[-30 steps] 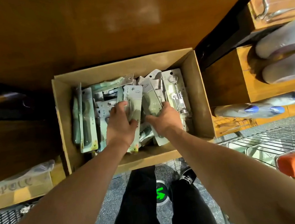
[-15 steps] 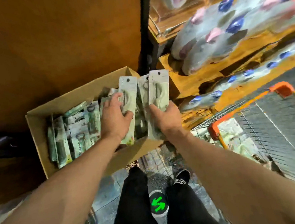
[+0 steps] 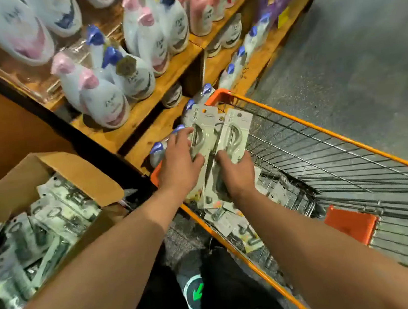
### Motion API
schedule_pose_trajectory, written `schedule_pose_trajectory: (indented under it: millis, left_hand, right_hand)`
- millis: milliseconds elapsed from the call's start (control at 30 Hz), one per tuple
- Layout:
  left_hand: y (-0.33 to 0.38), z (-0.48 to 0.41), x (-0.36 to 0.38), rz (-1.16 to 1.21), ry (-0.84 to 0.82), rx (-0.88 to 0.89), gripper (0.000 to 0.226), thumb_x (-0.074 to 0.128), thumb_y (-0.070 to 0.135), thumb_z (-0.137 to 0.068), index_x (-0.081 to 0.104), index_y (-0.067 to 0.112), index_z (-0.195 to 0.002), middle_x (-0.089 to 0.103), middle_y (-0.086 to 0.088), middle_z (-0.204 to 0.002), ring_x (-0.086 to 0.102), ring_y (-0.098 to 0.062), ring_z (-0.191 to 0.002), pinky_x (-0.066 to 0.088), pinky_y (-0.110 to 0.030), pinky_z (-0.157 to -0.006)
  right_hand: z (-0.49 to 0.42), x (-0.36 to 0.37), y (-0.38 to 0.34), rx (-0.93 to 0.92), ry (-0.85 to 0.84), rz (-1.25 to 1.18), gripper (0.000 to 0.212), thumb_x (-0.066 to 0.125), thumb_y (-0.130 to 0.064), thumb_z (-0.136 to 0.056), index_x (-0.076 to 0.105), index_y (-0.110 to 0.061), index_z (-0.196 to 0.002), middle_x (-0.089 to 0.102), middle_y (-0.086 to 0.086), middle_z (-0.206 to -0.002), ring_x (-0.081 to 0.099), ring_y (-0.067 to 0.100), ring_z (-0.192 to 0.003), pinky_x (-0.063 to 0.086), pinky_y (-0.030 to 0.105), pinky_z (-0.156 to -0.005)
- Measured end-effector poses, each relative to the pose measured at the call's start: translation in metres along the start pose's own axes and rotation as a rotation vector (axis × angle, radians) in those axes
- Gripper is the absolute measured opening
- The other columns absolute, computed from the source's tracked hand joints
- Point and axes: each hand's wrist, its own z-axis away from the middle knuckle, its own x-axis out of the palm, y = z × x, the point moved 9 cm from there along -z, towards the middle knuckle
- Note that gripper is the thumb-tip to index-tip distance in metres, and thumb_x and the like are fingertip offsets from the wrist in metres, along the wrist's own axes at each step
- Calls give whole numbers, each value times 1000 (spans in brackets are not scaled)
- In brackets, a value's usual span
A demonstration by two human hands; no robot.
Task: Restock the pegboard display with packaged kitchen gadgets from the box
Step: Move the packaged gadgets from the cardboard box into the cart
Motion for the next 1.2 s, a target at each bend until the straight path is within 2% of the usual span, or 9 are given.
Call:
schedule_pose_trajectory:
  millis: [100,233,367,467,533,633,800,1000,1200]
  left_hand:
    - [0,1,69,-80,-135,-20,60,71,13,-96,44,26,-148,50,-5,-131,54,-20,-103,52,-40,-90]
    - [-34,2,141,-213,-277,-87,65,71,14,-95,40,26,-151,52,-9,-134,62,-30,-114,54,-42,-97]
    - [-73,3,201,-318,-421,-101,67,69,21,-98,35,22,-156,54,-13,-140,62,-31,-121,55,-48,-101]
    - [-85,4,215,-344,-455,-115,69,73,23,-95,37,21,-154,57,-16,-133,67,-33,-109,60,-48,-91]
    - [-89,2,218,-342,-468,-135,70,75,20,-94,38,20,-153,54,-17,-134,65,-36,-112,59,-51,-92]
    - [-82,-3,203,-293,-450,-135,62,69,17,-97,41,18,-152,54,-18,-138,62,-35,-120,56,-49,-99]
    - [-45,-17,128,-215,-316,-19,44,66,15,-99,55,15,-141,63,-12,-123,63,-29,-108,52,-40,-93]
    - [-50,-30,0,-60,-93,-24,33,58,27,-94,63,23,-126,66,0,-103,63,-27,-101,53,-44,-90]
    - [-169,-5,-146,11,179,-216,29,61,19,-97,64,17,-126,63,-5,-99,62,-28,-94,50,-41,-83]
  right_hand:
    - [-26,-30,68,195,12,25,87,69,-68,-63,47,-23,-134,68,8,-120,67,36,-107,57,57,-92]
    - [-47,-46,157,421,7,12,111,67,-76,-66,27,-24,-155,48,16,-152,53,40,-133,47,58,-108]
    - [-65,-44,217,550,7,-24,100,67,-57,-87,13,-19,-163,28,16,-165,35,39,-147,33,54,-120]
    - [-75,-42,230,547,16,28,86,67,-49,-93,25,-9,-157,44,16,-154,49,36,-132,42,40,-109]
    - [-78,-44,226,546,63,133,83,64,-53,-95,28,-9,-156,53,17,-146,55,37,-125,45,40,-104]
    - [-77,-50,202,439,146,299,67,56,-48,-100,36,-11,-152,63,14,-133,61,38,-122,50,46,-105]
    - [-58,-26,109,110,105,374,22,53,-35,-103,64,-21,-116,73,-1,-95,66,15,-77,56,32,-76]
    - [-1,68,3,-189,1,401,20,54,-40,-99,66,-24,-103,76,-2,-87,70,22,-82,54,35,-74]
    - [78,221,-39,-455,-174,523,23,56,-38,-99,68,-18,-102,76,3,-87,70,30,-86,54,42,-77]
